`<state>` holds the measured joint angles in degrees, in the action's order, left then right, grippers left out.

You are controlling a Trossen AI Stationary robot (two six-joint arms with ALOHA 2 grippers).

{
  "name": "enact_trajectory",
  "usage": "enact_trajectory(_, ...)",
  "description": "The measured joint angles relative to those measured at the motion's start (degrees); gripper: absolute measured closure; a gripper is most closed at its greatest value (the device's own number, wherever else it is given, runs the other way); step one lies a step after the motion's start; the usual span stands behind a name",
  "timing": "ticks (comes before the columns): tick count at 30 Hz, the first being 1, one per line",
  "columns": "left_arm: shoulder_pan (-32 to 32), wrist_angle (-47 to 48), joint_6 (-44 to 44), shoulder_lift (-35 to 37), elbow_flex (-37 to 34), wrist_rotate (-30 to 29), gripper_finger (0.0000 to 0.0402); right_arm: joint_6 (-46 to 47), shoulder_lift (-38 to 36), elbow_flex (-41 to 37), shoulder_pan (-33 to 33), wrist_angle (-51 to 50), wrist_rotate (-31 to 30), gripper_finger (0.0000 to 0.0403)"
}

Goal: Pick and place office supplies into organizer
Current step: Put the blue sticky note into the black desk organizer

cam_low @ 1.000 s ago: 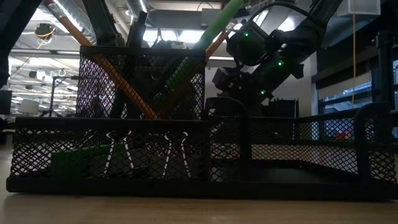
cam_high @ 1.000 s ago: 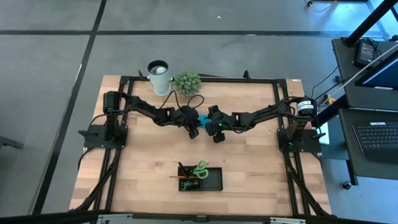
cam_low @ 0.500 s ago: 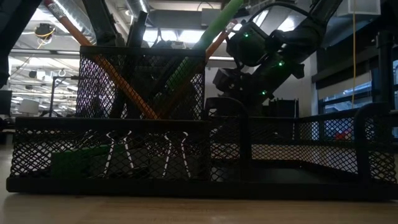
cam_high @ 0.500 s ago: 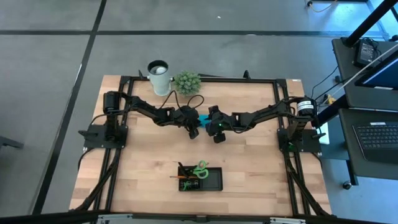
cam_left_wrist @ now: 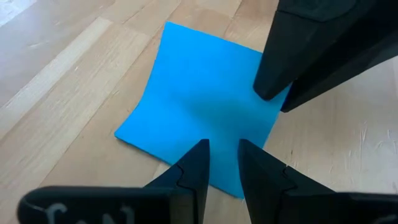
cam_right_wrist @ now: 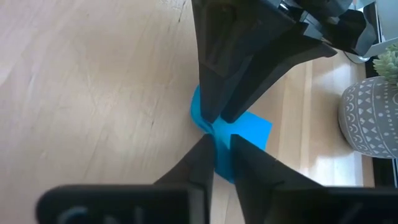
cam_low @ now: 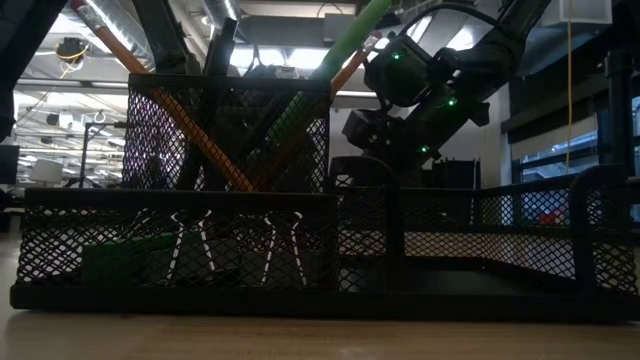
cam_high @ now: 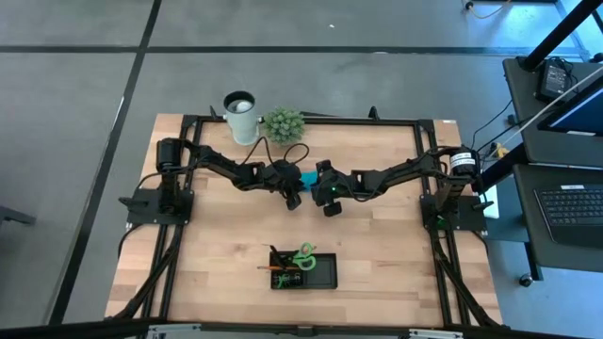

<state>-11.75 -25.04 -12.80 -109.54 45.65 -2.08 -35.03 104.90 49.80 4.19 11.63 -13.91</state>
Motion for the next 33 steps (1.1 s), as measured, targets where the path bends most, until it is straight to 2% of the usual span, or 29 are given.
enact_trajectory(7, 0.00, 0.00, 0.00, 0.04, 0.00, 0.04, 0.0323, -0.07, 0.00, 0.00, 0.00, 0.00, 0.00, 0.0393)
enact_trajectory(15, 0.00, 2.03, 4.96, 2.21, 0.00, -0.95, 0.0316, 3.51, -0.23, 0.04, 0.00, -1.96, -0.23, 0.0391)
enact_trajectory(21, 0.02, 11.07, 6.40, 12.43, 0.00, -3.22, 0.0294, 6.11, -2.07, 1.52, -1.78, -8.11, -5.30, 0.0396)
enact_trajectory(27, 0.27, 20.61, 4.90, 23.01, 0.08, -4.00, 0.0286, 6.48, -6.69, 4.42, -4.85, -12.85, -6.25, 0.0396)
enact_trajectory(33, 1.32, 38.51, 1.58, 33.41, 0.03, -4.84, 0.0295, 7.69, -14.70, 7.94, -8.24, -19.70, -10.71, 0.0396)
